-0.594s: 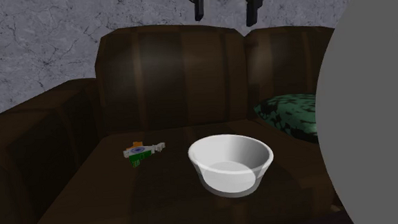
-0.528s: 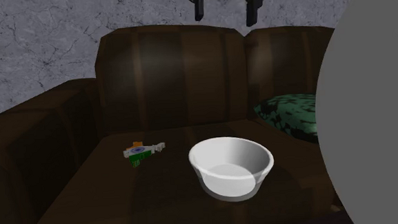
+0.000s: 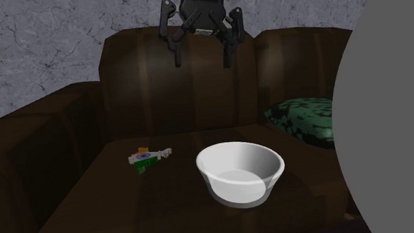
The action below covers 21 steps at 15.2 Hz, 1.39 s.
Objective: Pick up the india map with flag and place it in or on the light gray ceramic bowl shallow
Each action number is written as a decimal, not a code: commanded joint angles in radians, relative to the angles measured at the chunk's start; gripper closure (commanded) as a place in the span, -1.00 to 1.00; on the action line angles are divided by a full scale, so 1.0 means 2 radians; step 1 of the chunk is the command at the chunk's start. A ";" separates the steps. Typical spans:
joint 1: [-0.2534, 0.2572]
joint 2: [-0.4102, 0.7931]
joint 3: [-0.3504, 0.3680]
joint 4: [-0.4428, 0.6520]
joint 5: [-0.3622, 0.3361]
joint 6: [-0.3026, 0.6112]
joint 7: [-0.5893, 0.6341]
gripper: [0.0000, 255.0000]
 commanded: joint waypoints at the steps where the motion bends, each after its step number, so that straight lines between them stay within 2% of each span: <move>1: 0.003 0.029 0.014 -0.001 0.005 0.036 0.014 -1.00; 6: 0.007 0.106 0.045 0.003 0.008 0.120 0.048 -1.00; 11: 0.008 0.196 0.073 0.026 -0.006 0.195 0.088 -1.00; 16: 0.010 0.293 0.093 0.067 -0.041 0.257 0.137 -1.00; 21: 0.023 0.393 0.097 0.126 -0.092 0.301 0.193 -1.00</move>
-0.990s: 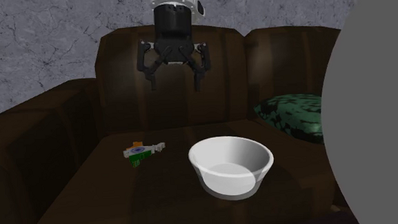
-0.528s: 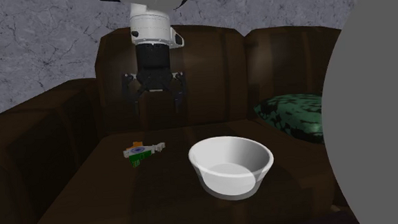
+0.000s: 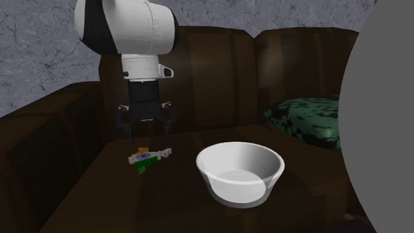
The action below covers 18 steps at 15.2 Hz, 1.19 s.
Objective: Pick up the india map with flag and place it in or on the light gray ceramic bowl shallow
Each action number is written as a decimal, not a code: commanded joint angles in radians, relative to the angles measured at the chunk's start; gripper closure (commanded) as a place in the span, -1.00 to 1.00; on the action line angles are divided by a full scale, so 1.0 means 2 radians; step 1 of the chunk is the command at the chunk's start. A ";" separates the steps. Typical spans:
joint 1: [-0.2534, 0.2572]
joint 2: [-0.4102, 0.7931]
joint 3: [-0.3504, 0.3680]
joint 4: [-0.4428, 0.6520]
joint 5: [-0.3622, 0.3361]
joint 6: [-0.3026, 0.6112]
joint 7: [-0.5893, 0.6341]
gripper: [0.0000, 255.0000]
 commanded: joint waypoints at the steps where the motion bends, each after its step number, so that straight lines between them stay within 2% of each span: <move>1: 0.009 0.043 -0.001 0.032 -0.023 0.012 0.025 -1.00; 6: 0.034 0.133 -0.015 0.104 -0.065 0.031 0.067 -1.00; 13: 0.041 0.168 -0.025 0.102 -0.080 0.067 0.077 -1.00; 18: 0.042 0.171 -0.026 0.102 -0.081 0.069 0.078 -1.00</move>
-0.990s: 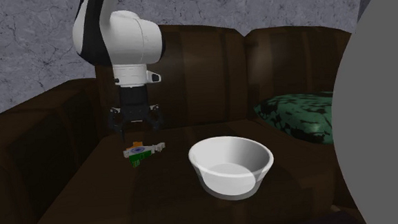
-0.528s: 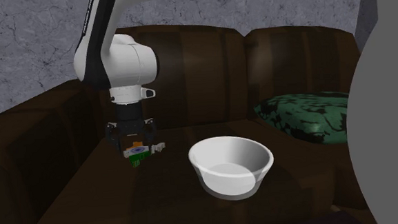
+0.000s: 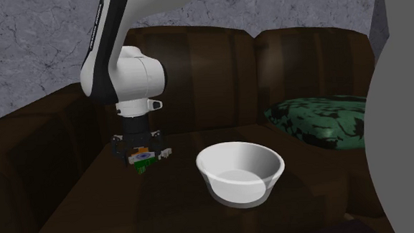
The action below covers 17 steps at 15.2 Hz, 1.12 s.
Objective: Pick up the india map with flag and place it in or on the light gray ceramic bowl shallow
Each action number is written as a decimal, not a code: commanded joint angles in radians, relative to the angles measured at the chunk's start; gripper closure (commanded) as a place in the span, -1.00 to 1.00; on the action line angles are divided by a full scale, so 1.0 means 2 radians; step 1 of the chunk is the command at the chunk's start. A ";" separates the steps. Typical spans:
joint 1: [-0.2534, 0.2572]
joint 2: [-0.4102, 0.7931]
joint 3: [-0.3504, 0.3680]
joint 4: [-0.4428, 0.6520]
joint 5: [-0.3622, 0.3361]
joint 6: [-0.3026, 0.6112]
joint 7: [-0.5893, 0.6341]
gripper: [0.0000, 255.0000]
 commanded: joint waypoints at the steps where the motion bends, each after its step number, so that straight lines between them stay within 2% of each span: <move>1: 0.000 0.000 0.000 0.000 0.000 0.000 0.000 -1.00; 3: 0.000 0.000 0.000 0.000 0.000 0.000 0.000 -1.00; 4: 0.000 0.000 0.000 0.000 0.000 0.000 0.000 1.00; 13: 0.000 0.000 0.000 0.000 0.000 0.000 0.000 1.00; 17: -0.004 -0.020 0.006 0.000 0.008 -0.020 -0.005 1.00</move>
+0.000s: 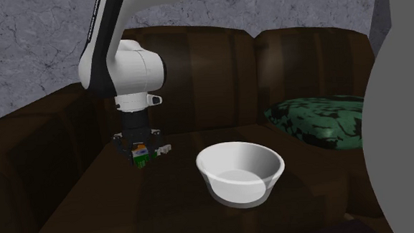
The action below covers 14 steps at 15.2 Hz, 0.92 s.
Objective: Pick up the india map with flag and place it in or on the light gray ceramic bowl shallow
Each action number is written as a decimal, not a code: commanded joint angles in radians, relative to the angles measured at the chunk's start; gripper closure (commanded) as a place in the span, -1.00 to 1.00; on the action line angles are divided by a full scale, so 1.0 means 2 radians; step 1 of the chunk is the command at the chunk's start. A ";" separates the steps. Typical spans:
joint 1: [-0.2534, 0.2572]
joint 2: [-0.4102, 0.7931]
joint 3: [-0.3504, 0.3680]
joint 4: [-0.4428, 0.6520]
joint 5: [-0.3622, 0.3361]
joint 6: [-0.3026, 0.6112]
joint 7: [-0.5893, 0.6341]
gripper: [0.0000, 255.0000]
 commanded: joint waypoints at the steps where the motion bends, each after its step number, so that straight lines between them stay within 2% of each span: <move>1: -0.002 -0.010 0.003 0.002 0.004 -0.011 -0.003 1.00; 14: -0.011 -0.068 0.016 0.016 0.030 -0.081 -0.020 1.00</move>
